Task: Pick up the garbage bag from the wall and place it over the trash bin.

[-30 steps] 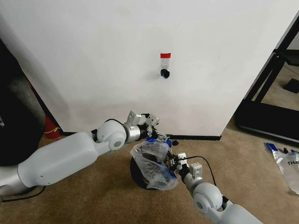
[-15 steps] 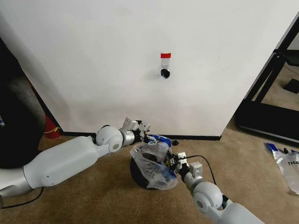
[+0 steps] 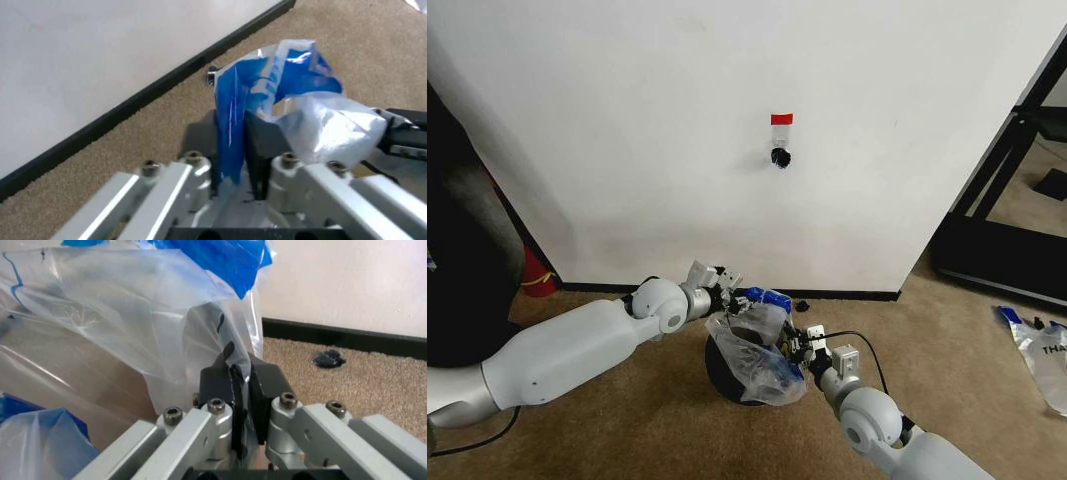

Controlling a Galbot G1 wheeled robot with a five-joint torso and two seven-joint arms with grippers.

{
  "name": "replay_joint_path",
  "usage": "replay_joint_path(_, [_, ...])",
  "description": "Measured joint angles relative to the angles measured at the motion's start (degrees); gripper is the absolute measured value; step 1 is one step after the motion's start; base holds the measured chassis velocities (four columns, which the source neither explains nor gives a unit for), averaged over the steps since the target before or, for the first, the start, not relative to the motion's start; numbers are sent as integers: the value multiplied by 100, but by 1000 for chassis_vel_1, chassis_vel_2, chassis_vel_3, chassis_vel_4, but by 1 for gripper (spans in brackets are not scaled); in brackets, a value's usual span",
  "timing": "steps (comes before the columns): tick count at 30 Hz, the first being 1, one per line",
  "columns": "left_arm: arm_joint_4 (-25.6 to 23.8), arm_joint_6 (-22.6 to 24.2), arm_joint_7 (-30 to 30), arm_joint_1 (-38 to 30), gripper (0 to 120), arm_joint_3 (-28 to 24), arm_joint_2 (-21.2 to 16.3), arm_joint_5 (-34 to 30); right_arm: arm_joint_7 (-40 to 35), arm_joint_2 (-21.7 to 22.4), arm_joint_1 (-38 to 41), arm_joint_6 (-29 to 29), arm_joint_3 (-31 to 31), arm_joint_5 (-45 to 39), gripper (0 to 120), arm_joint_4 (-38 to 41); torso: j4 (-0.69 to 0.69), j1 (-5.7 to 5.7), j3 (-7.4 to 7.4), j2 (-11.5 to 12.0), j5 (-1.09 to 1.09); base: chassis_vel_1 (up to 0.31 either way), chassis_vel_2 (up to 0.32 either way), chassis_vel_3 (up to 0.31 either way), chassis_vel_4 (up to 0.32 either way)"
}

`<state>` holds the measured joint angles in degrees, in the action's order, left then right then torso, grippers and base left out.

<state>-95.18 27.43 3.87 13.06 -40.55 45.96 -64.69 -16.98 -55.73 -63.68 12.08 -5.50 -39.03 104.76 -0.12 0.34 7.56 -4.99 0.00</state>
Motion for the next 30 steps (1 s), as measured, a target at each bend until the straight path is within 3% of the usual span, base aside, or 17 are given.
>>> replay_joint_path(1, [-27,11,-3,7,8,18,-7,-4,0,2,-3,0,2,0,1,-1,0,0,0,0,0,0,0,0,0])
replay_joint_path(5, [-79,28,0,20,0,50,-12,-24,0,2,-11,-2,7,0,1,-12,-1,0,0,0,0,0,0,0,0])
replay_joint_path(12, [-83,60,64,35,0,139,6,-96,3,-9,-54,-26,16,1,1,-16,-1,0,0,0,0,0,0,0,0])
replay_joint_path(25, [443,456,367,-64,0,152,273,-290,515,124,-296,-497,68,357,1,30,-1,0,0,0,0,0,0,0,0])
replay_joint_path(30, [577,504,357,-27,0,189,147,-310,599,128,-431,-791,255,307,1,36,-1,0,0,0,1,0,0,0,0])
